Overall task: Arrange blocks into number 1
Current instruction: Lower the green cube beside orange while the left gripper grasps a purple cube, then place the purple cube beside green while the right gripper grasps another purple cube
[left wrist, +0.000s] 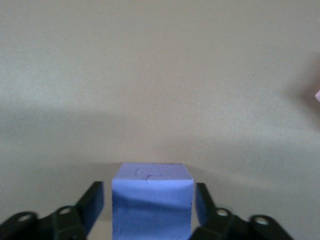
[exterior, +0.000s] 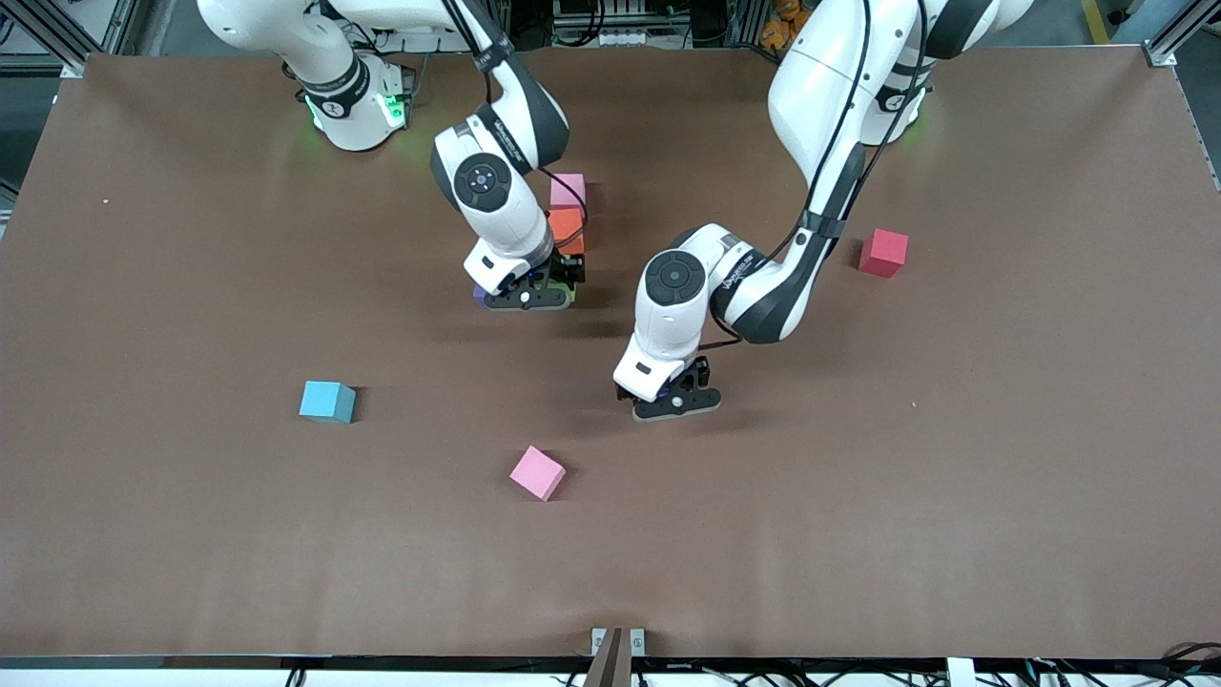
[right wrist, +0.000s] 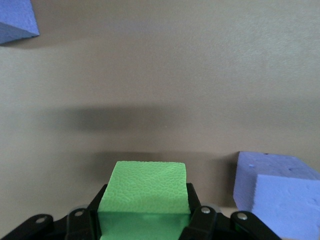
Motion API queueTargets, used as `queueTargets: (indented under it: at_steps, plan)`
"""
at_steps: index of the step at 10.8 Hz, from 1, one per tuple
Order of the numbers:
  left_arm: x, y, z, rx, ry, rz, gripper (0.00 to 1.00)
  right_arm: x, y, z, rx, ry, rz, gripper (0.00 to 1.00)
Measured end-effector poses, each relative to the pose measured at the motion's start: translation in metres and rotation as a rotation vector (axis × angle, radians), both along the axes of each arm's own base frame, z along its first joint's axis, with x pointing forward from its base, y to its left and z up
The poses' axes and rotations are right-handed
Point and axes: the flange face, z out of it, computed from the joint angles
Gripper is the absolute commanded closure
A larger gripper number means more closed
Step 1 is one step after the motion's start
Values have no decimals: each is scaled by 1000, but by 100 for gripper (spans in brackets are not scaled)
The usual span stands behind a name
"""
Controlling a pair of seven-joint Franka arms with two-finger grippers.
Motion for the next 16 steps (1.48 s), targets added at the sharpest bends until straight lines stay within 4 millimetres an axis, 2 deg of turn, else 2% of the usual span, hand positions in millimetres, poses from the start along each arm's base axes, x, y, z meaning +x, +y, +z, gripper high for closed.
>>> queueTargets:
  at_steps: [3,6,9,11,13,16]
  plan:
    - [0,-2,2,-4,-1,2,100,-17,14,-18,-19,10,-4,41]
    - [-1,-3,2,-14,6,11,100,-38,13,-36,-45,46,15,41]
    - [-3,-8,6,-35,16,33,100,-53,18,-42,-58,58,11,41]
    - [-5,-11,13,-22,35,36,100,-54,19,-42,-56,55,5,40]
    - [-7,-12,23,-17,49,40,100,-56,21,-42,-55,54,10,0]
    - [-10,-17,35,-29,53,56,100,-55,22,-32,-40,44,8,0]
